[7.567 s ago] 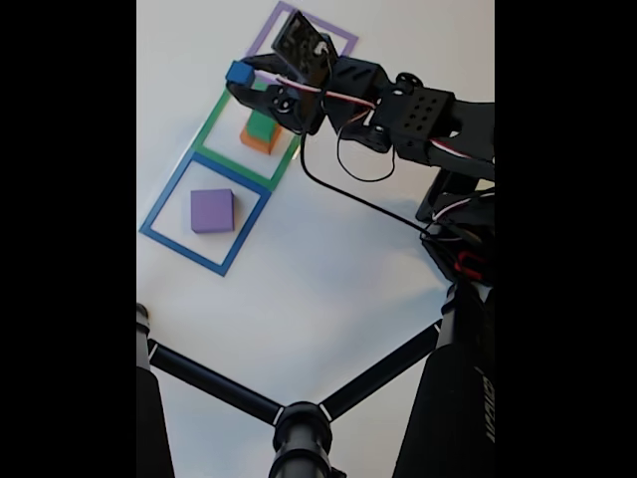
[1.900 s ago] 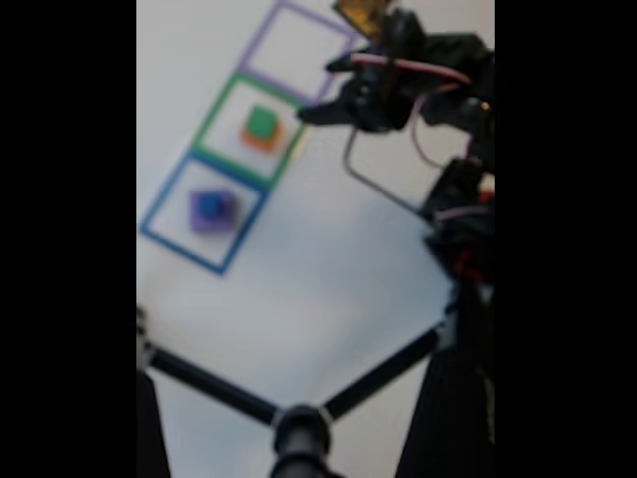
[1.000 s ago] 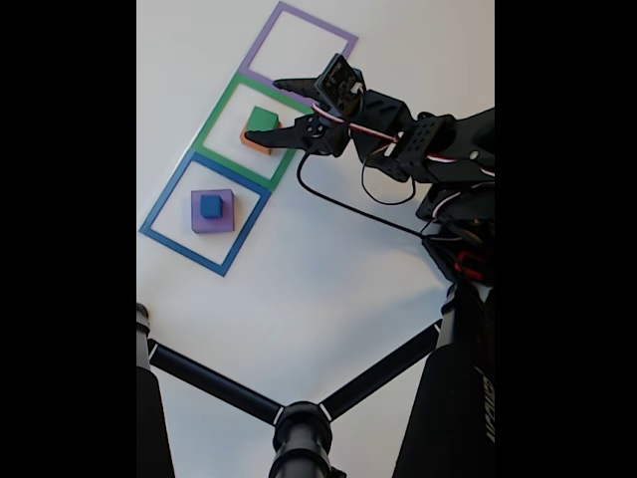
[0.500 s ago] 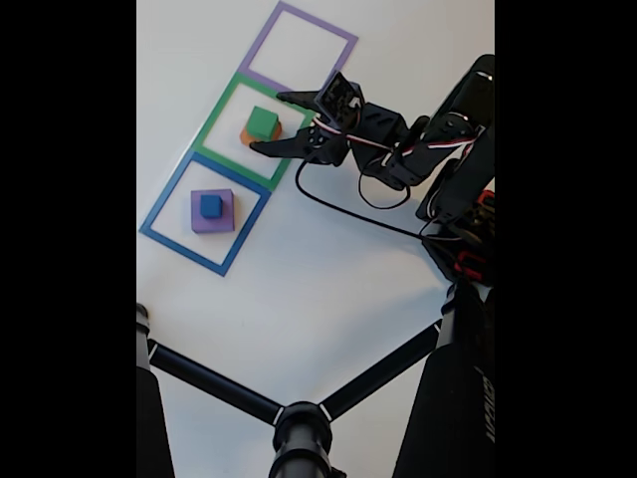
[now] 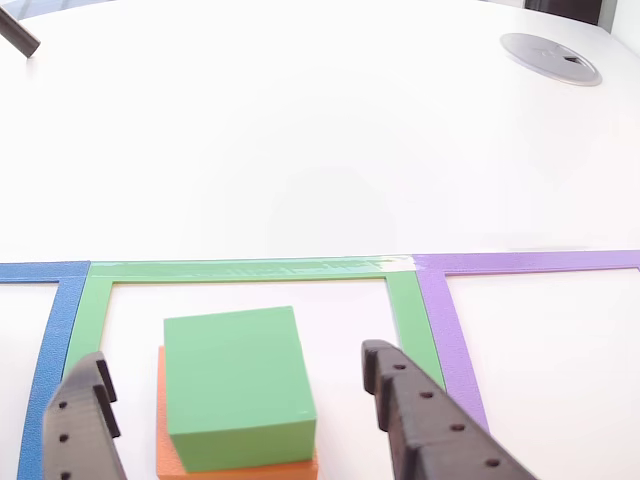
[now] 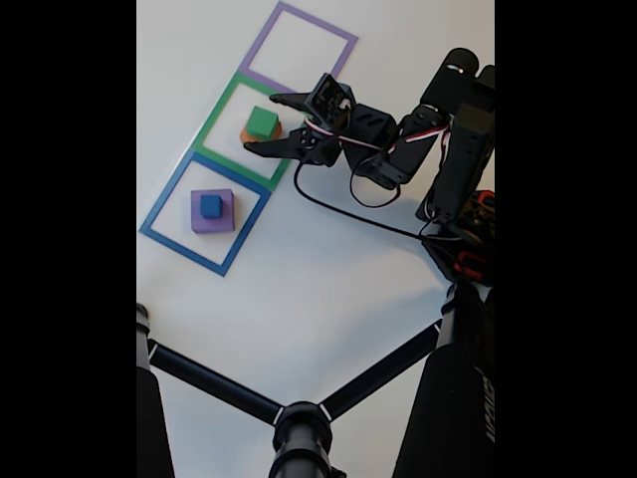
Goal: Tower of hanoi
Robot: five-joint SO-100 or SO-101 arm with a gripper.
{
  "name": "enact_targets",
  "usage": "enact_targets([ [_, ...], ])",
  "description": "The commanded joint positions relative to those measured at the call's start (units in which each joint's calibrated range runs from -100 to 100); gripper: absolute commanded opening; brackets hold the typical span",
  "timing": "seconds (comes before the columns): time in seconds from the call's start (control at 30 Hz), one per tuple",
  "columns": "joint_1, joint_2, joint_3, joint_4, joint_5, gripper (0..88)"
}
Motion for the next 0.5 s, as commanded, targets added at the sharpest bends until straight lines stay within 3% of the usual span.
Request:
enact_targets([
  [0.0,-2.0,-0.2,-0.8,-1.3,0.5,25.0],
  [0.47,-4.2,-0.2,0.5,-0.8,0.5,12.4],
])
